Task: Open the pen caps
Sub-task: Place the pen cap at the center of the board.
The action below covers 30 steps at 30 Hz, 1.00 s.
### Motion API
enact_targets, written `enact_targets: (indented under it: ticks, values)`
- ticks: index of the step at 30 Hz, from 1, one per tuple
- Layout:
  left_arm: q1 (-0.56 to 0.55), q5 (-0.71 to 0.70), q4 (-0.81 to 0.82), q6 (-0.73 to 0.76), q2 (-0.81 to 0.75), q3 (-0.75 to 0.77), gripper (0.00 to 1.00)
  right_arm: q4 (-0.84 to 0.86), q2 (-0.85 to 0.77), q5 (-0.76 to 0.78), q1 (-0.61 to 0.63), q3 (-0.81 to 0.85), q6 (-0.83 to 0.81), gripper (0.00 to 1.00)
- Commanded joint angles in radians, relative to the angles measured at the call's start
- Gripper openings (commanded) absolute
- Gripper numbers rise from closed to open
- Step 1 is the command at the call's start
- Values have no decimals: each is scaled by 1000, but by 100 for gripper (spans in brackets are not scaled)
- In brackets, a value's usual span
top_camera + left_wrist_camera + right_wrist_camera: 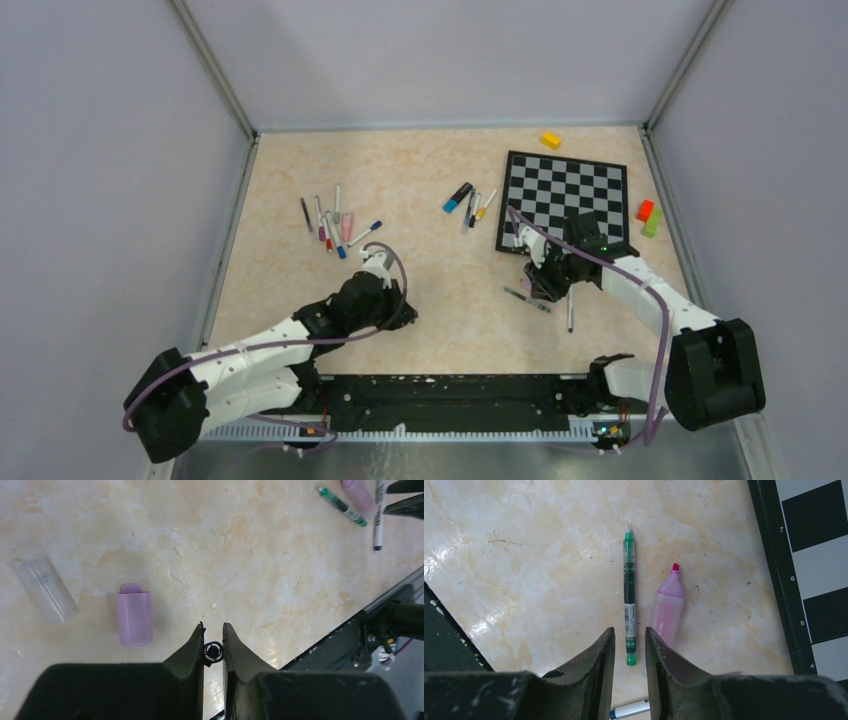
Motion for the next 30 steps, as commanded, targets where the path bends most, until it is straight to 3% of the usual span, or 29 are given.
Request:
enact_targets:
  ticks: [1, 15, 25, 27, 30]
  values:
    - [1, 8, -111, 76, 139, 128, 18, -2, -20, -1, -8, 40, -16, 28]
    - [-6, -110, -223, 195, 439, 328, 31, -12, -32, 4, -8, 36, -35, 29]
    - [-6, -140, -271, 232, 394, 407, 39, -16, -42, 0, -8, 37, -41, 29]
    - [-6, -146, -248, 259, 364, 410, 43, -18, -48, -4, -7, 39, -41, 29]
    - [0, -142, -165, 337, 320, 401, 64, -17, -56, -3, -9, 42, -40, 29]
